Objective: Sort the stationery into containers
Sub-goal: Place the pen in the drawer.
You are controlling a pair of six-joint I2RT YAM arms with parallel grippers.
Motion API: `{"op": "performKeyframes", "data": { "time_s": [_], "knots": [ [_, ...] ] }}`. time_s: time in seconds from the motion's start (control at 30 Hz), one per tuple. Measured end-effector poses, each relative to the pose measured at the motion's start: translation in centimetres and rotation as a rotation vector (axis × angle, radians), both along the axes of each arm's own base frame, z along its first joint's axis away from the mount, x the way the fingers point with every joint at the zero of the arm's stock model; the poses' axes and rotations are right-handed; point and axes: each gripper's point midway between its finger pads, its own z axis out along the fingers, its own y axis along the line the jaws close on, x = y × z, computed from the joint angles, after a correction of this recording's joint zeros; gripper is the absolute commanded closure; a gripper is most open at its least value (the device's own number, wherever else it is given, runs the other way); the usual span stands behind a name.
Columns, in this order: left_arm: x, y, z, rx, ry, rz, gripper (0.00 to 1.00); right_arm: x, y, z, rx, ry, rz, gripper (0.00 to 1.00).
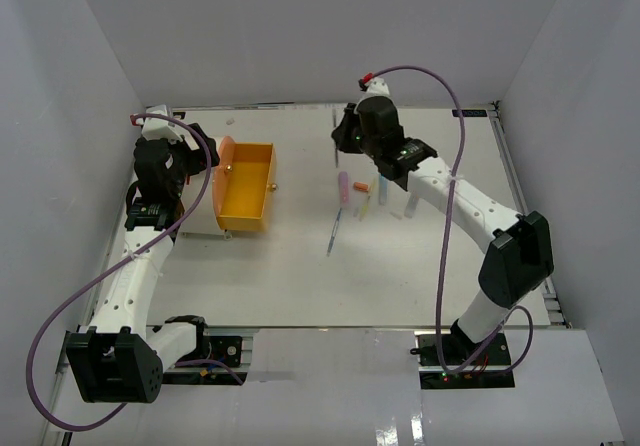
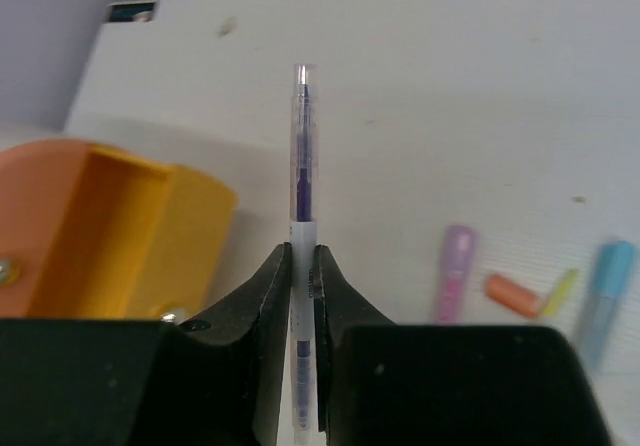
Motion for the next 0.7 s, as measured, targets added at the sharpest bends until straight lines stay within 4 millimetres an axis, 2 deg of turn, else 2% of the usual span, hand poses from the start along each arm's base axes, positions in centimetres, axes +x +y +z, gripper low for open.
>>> {"op": "performKeyframes", "data": {
  "time_s": [0.1, 0.17, 0.33, 0.4, 0.5, 0.63, 0.7],
  "knots": [
    [0.0, 0.0, 0.0, 0.0, 0.0, 0.0, 0.02, -3.3, 6.2, 2.0, 0.087, -0.027, 0.13, 0.85],
    [0.0, 0.0, 0.0, -0.001, 0.0, -0.002, 0.02, -5.1, 9.5, 2.8, 0.139, -0.026, 0.194, 0.85],
    [-0.1, -0.1, 0.1, -0.004, -0.002, -0.003, 0.02, -6.7, 16.2, 4.4, 0.242, -0.03, 0.284, 0.83],
    [-0.1, -0.1, 0.1, -0.004, -0.002, -0.003, 0.02, -6.9, 18.5, 4.5, 0.267, -0.028, 0.305, 0.8],
    [-0.1, -0.1, 0.1, -0.005, -0.001, -0.003, 0.02, -7.5, 21.1, 3.4, 0.286, -0.009, 0.323, 0.76],
    [-0.1, -0.1, 0.1, -0.007, -0.001, -0.002, 0.02, -8.5, 23.1, 0.5, 0.27, 0.04, 0.33, 0.65],
    [-0.1, -0.1, 0.1, -0.008, -0.002, -0.002, 0.02, -8.6, 23.6, -0.8, 0.256, 0.056, 0.332, 0.56]
  ]
}}
